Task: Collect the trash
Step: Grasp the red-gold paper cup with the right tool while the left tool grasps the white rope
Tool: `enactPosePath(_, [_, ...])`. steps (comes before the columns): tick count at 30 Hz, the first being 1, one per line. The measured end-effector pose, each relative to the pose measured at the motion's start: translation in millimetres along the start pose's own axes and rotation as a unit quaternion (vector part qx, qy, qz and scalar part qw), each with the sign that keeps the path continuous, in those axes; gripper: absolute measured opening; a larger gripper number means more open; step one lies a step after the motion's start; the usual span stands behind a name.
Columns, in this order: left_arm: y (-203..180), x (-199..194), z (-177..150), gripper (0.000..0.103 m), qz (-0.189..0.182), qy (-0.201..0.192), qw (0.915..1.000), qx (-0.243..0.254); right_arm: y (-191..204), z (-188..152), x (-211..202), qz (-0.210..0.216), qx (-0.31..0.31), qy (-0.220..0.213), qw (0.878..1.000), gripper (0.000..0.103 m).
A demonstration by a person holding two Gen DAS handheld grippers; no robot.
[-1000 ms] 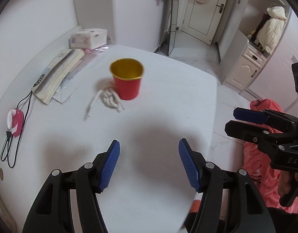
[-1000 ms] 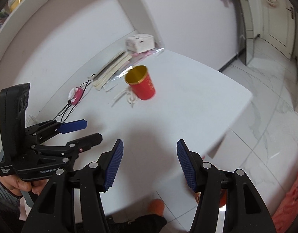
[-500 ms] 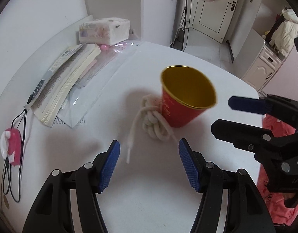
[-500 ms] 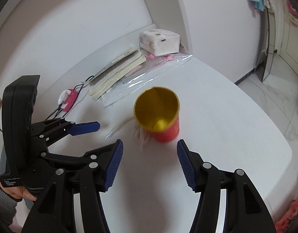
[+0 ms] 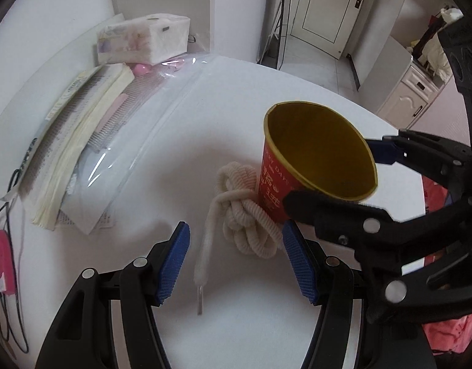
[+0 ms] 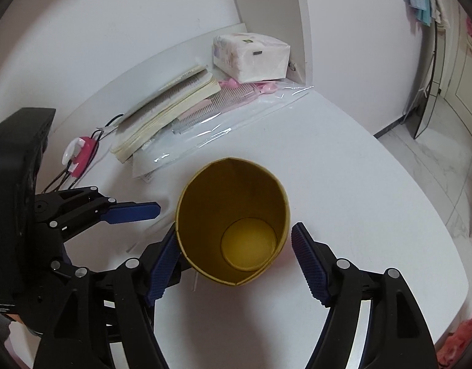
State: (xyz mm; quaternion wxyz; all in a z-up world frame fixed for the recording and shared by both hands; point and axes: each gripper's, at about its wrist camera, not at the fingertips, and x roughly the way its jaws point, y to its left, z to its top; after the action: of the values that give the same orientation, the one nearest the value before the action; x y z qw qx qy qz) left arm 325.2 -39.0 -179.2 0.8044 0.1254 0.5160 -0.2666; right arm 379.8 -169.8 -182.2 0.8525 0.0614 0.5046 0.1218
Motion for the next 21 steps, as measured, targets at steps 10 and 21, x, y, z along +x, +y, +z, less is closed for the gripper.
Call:
enactPosePath(10, [-2, 23, 10, 0.063, -0.002, 0.012, 0.9998, -0.014, -26, -9, -13, -0.010, 0.013, -0.006, 1.000, 0.050])
enactPosePath(21, [5, 15, 7, 0.038, 0.009, 0.003, 0.9994, -0.032, -28, -30, -30, -0.006, 0.041, -0.019, 0.999, 0.050])
